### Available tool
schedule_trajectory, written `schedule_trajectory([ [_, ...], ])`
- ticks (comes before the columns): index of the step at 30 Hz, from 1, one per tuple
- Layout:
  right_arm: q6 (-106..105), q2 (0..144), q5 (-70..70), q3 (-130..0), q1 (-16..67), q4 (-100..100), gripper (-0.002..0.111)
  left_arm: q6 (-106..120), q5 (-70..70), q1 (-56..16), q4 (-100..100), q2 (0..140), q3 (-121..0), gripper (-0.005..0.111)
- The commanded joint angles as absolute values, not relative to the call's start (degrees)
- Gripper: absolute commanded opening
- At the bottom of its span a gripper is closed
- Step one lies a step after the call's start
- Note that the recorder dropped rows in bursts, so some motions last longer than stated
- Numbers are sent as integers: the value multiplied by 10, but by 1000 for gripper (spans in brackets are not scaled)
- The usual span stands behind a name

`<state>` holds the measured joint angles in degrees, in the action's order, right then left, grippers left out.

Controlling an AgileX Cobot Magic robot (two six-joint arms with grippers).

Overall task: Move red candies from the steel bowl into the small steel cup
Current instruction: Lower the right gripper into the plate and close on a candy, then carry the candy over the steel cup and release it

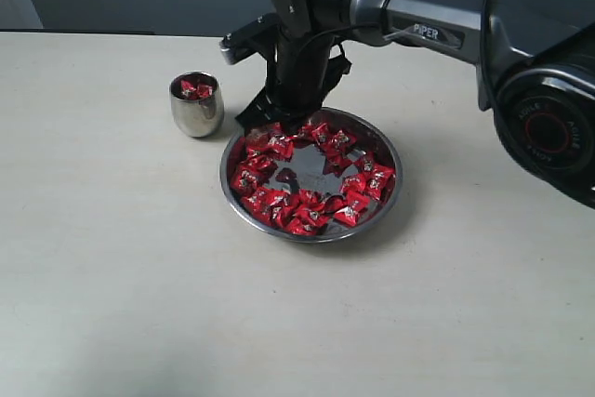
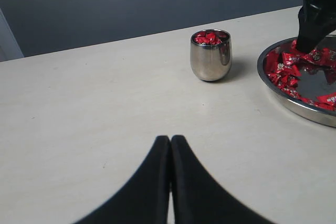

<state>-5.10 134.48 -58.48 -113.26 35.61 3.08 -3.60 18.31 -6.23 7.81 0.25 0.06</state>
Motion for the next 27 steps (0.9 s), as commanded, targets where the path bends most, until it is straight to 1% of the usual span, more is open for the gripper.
schedule_trajectory([
  [1,-66,1318,-563,-1133,354,0,-1,-39,178,-64,77,0,0,0],
  [3,-89,1313,-539,-1133,354,-41,-1,-39,178,-64,77,0,0,0],
  [8,-214,1315,-345,-1134,354,-261,-1,-39,178,-64,77,0,0,0],
  [10,-214,1321,-301,-1134,354,-277,-1,-39,178,-64,77,0,0,0],
  [15,-241,1350,-261,-1134,354,-304,-1,-39,178,-64,77,0,0,0],
  [22,-275,1367,-251,-1135,354,-351,0,-39,178,-64,77,0,0,0],
  [23,-275,1368,-251,-1135,354,-351,1,-39,178,-64,77,0,0,0],
  [27,-275,1378,-252,-1135,354,-352,18,-39,178,-64,77,0,0,0],
])
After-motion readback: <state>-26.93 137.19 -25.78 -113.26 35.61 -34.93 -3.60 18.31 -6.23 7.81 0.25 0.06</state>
